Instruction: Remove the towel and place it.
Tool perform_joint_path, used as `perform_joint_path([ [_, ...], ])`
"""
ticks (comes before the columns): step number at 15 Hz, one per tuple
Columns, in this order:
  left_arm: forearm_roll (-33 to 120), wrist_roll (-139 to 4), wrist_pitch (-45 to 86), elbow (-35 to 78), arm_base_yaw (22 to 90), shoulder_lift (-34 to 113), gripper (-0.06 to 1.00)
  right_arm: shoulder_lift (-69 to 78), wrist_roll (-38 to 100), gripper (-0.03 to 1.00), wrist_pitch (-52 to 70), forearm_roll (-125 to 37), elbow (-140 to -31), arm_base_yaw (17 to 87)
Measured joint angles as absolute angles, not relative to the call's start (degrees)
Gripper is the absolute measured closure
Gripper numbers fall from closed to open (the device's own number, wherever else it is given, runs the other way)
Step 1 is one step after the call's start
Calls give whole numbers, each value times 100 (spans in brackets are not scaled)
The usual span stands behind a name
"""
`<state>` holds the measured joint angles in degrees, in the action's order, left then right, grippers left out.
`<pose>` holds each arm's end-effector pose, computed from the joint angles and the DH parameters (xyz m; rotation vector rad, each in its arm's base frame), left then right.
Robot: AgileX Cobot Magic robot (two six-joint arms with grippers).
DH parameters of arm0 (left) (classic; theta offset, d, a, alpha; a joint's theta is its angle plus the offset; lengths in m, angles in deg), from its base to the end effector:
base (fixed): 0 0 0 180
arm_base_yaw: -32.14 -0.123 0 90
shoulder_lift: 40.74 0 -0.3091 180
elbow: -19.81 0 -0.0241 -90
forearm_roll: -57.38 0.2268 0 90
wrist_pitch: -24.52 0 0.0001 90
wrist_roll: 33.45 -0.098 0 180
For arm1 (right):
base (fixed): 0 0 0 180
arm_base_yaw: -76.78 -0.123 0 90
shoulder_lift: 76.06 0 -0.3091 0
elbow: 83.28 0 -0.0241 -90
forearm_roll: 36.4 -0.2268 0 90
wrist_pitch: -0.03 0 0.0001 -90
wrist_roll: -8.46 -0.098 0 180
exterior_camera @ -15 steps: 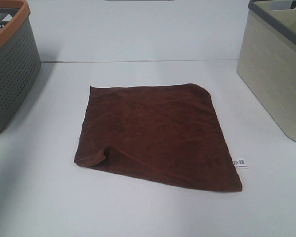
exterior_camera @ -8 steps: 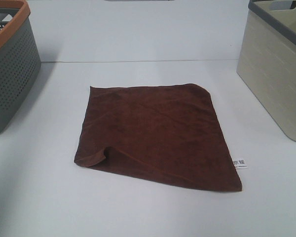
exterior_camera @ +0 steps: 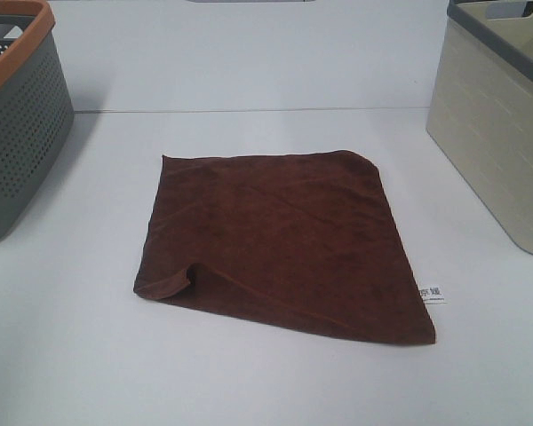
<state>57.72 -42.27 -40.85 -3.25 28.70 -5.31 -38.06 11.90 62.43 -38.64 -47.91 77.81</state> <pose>0.0102 0.0011 0.3866 0.1012 2.1623 0.1305 0.0352 0.0028 0.3311 -0.0450 2.3683 0.0122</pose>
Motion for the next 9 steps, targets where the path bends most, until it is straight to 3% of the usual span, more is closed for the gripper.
perform_joint_path([
  [9, 6253, -4021, -4400, -1379, 2870, -2943, 21, -4511, 1431, 37, 6225, -3881, -4270, 7781],
])
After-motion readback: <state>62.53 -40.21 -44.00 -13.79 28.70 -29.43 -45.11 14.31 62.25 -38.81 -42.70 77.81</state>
